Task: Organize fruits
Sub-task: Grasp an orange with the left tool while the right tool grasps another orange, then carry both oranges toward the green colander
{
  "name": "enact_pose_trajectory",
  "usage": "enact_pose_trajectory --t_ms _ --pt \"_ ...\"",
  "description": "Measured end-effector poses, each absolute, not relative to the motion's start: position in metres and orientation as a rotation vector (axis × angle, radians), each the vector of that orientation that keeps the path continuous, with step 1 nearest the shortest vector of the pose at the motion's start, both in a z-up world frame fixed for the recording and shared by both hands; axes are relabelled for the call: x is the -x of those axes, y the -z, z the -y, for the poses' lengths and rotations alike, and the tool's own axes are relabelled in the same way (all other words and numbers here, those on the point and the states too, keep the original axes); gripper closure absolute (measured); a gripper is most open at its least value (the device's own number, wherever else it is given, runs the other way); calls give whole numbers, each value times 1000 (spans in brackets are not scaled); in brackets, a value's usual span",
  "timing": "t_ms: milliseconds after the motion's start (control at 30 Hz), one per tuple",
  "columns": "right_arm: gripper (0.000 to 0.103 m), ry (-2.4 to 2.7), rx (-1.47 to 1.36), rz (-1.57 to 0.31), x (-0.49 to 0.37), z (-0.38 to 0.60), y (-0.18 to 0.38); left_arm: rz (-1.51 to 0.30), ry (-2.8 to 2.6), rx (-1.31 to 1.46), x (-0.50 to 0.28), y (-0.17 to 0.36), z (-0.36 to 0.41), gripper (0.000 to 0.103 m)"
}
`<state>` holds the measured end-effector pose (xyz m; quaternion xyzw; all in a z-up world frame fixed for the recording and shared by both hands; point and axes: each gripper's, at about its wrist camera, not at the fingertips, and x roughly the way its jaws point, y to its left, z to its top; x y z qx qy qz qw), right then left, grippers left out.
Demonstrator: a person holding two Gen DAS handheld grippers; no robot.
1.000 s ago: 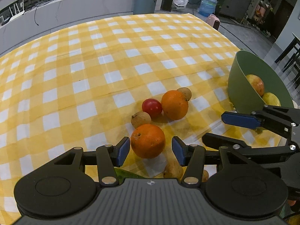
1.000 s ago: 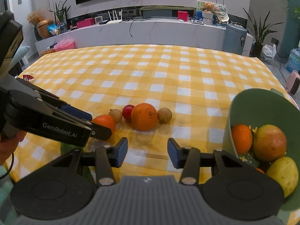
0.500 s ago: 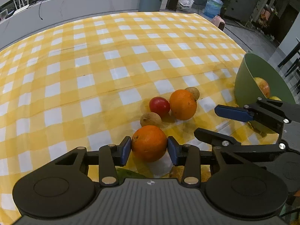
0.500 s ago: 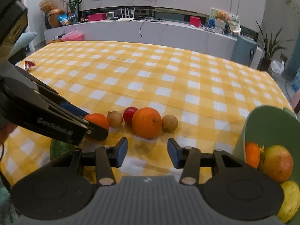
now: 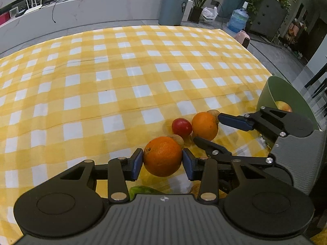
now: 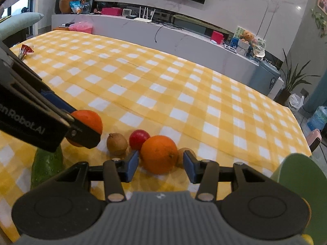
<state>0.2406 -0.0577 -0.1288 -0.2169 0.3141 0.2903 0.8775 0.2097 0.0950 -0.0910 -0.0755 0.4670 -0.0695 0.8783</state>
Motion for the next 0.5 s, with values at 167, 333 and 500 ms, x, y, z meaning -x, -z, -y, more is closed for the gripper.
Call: enact_pose_trajectory --t_ms 167,333,500 --pt "62 -589 474 -657 -241 53 134 -966 145 158 -208 88 -95 57" --pt "65 -585 449 -674 -240 56 131 -954 140 151 -201 79 -94 57" --pt "65 -599 412 -681 -231 63 118 -932 137 143 -193 67 -91 57"
